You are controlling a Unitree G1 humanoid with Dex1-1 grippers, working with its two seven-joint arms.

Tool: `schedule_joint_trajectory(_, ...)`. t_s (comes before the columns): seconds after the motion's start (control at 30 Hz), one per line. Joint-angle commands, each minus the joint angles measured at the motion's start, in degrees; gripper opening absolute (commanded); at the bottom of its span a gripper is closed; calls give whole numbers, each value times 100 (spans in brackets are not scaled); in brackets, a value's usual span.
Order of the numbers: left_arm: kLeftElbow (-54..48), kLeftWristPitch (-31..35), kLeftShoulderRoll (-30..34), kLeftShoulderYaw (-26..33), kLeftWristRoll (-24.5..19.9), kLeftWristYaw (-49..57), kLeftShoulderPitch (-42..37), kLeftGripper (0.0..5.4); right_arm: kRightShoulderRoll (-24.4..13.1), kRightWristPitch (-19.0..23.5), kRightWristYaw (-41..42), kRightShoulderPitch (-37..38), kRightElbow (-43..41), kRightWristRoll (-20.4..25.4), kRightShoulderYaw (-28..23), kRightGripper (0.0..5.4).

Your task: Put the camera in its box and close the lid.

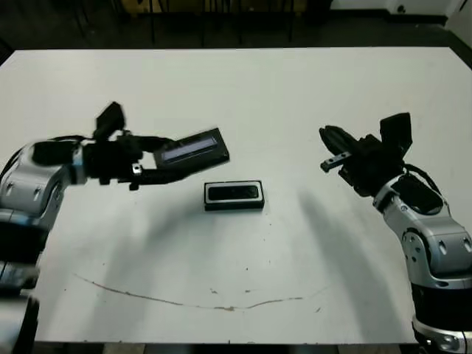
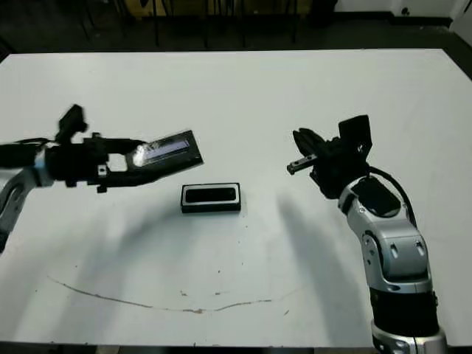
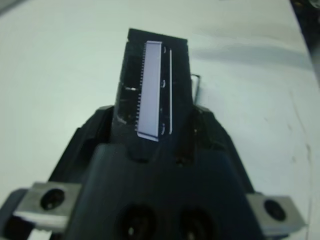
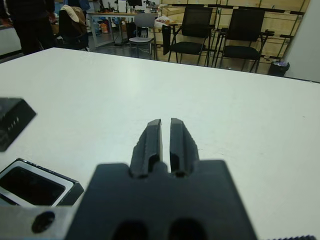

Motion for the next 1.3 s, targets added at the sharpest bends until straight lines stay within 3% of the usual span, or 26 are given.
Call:
schedule_joint_trajectory(0.03, 455, 33, -147, -304, 224, -267, -240, 282, -54, 72, -43, 35, 6, -69, 14, 0)
schedule_joint_trajectory(0.77, 2278, -799, -1159, -422, 737, -497, -581, 282, -93, 36, -14, 79, -49, -116, 36, 0)
schedule_joint_trajectory(1.3, 2481, -893, -1247, -505, 866, -811, -616, 282, -72, -82, 59, 110, 31, -116, 20, 0)
